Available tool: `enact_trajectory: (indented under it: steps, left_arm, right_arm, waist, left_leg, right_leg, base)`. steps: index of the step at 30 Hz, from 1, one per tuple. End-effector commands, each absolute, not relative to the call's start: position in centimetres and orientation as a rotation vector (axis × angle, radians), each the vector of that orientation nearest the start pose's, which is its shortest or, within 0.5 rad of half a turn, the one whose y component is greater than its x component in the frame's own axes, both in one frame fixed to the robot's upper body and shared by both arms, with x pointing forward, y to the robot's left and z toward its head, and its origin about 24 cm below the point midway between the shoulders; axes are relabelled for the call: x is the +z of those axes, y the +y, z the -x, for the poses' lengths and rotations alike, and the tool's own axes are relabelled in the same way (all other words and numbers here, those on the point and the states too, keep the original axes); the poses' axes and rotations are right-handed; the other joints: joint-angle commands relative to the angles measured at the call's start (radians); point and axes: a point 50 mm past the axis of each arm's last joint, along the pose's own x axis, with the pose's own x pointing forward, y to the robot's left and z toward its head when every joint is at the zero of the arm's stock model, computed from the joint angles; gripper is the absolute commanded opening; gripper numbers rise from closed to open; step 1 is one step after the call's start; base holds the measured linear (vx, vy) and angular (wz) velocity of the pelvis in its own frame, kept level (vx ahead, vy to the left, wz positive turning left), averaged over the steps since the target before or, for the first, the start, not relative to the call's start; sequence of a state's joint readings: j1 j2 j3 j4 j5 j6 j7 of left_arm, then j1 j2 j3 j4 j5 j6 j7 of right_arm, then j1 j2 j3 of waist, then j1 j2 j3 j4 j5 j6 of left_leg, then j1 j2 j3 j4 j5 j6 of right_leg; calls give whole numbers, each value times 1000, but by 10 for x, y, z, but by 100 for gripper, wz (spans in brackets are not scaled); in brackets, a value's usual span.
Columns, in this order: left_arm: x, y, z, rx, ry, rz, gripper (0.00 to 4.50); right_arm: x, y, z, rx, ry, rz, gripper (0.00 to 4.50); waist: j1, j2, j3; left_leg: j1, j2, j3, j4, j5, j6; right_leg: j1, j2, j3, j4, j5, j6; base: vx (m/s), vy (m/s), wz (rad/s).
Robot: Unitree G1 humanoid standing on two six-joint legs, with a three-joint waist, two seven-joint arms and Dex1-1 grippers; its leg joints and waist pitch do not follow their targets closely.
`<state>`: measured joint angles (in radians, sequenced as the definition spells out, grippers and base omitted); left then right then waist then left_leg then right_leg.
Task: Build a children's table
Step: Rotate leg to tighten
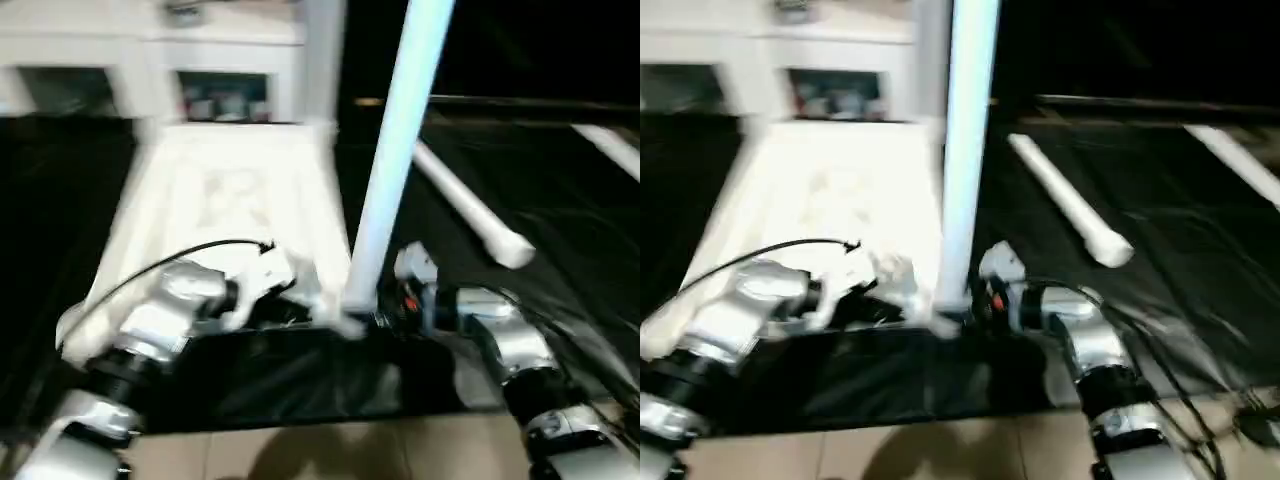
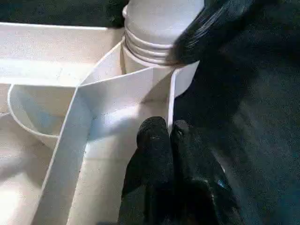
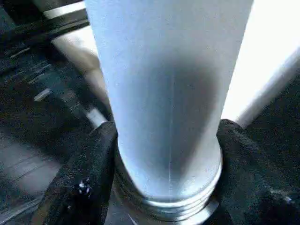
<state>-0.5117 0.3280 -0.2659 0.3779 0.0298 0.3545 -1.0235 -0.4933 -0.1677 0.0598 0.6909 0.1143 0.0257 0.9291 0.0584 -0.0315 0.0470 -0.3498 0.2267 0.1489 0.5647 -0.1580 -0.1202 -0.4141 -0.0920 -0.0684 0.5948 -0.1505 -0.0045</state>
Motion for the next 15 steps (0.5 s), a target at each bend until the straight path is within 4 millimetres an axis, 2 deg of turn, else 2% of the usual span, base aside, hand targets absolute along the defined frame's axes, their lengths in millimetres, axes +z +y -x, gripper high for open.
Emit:
enact_trajectory:
  steps: [1,2,3,4,6,7,10,12,15]
  left_arm:
    - [56,100,-315,-1035,430,-265,0]
    - [56,100,-315,-1035,430,-265,0]
    - [57,92,-322,-937,419,-237,0]
    - [57,92,-322,-937,419,-237,0]
    - [59,85,-328,-844,411,-219,0]
    - [61,83,-331,-819,408,-220,0]
    - [63,77,-335,-787,398,-225,0]
    - [64,76,-334,-794,396,-231,0]
    - [63,78,-331,-816,403,-253,0]
  right_arm:
    - [19,-77,-313,955,277,-88,270]
    - [19,-77,-313,955,277,-88,270]
    - [18,-67,-321,817,287,-106,270]
    - [18,-67,-321,817,287,-106,270]
    - [21,-56,-327,729,292,-94,270]
    - [22,-51,-328,728,289,-59,270]
    - [27,-41,-328,754,267,-13,270]
    - [29,-40,-328,751,260,-59,326]
    - [28,-41,-328,739,257,-64,342]
  waist:
    - [-2,-4,-56]
    - [-7,-5,-56]
    - [-14,6,-56]
    - [-14,6,-56]
    - [-25,5,-58]
    - [-23,8,-59]
    - [-19,5,-63]
    - [-13,4,-66]
    - [-11,4,-69]
  left_leg:
    - [-11,-20,15,-67,-364,0]
    - [-13,-20,15,-67,-360,1]
    - [-11,-22,15,-65,-370,5]
    - [-11,-22,15,-65,-370,5]
    - [-11,-23,15,-64,-373,6]
    - [-10,-22,17,-63,-372,10]
    - [-9,-23,21,-62,-356,26]
    - [-14,-20,23,-62,-309,41]
    - [-19,-19,25,-61,-247,50]
  right_leg:
    - [47,-30,15,-96,-570,-78]
    - [46,-29,15,-96,-573,-74]
    - [41,-28,14,-99,-576,-77]
    - [41,-28,14,-99,-576,-77]
    - [40,-24,12,-100,-556,-81]
    - [37,-22,14,-100,-529,-84]
    - [38,-18,19,-93,-452,-108]
    - [46,-21,23,-83,-370,-133]
    - [55,-22,25,-72,-284,-161]
  base:
    - [0,0,0]
    - [0,0,0]
    - [0,0,0]
    - [0,0,0]
    - [0,0,0]
    - [0,0,0]
    - [0,0,0]
    - [0,0,0]
    - [0,0,0]
